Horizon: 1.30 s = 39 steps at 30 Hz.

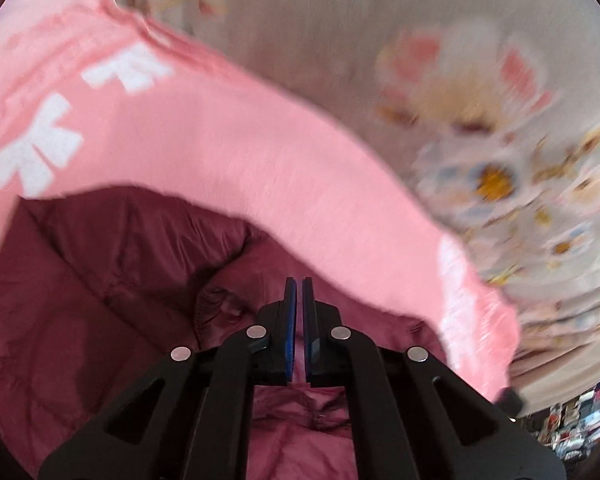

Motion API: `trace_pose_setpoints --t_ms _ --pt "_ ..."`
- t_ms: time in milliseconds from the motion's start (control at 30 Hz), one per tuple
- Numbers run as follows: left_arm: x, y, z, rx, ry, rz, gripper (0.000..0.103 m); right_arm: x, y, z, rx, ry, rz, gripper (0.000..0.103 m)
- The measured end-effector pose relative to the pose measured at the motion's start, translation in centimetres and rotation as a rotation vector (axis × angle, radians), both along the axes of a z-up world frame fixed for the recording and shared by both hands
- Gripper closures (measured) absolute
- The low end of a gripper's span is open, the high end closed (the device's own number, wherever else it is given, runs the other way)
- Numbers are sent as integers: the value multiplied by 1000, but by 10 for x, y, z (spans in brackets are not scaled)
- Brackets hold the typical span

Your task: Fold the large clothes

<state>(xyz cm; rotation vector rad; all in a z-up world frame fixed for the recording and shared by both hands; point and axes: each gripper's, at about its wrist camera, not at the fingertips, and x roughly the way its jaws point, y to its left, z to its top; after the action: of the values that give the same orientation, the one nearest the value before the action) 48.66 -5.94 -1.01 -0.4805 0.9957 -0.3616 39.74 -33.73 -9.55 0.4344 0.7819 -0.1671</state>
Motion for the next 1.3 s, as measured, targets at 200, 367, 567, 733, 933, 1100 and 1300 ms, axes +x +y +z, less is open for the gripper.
trace_pose_setpoints --t_ms 200,367,567,733,933,1100,1300 --pt "13 -6 -55 75 77 19 101 1 3 -1 -26 -12 5 101" --pt "6 -12 -58 135 -9 -5 102 7 12 -2 -90 16 3 101" --pt "-7 -18 -62 192 -119 -4 102 10 15 -4 -113 30 1 101" --pt "-8 -19 -62 204 -133 -1 102 10 12 -5 -94 26 -1 102" --pt "-9 -19 -62 204 -135 -1 102 10 14 -5 -109 33 -5 102" --pt "-10 -19 -62 205 -135 -1 102 11 15 -6 -113 37 -6 102" --pt "-9 -20 -61 213 -139 0 102 11 16 -5 -121 41 -8 102"
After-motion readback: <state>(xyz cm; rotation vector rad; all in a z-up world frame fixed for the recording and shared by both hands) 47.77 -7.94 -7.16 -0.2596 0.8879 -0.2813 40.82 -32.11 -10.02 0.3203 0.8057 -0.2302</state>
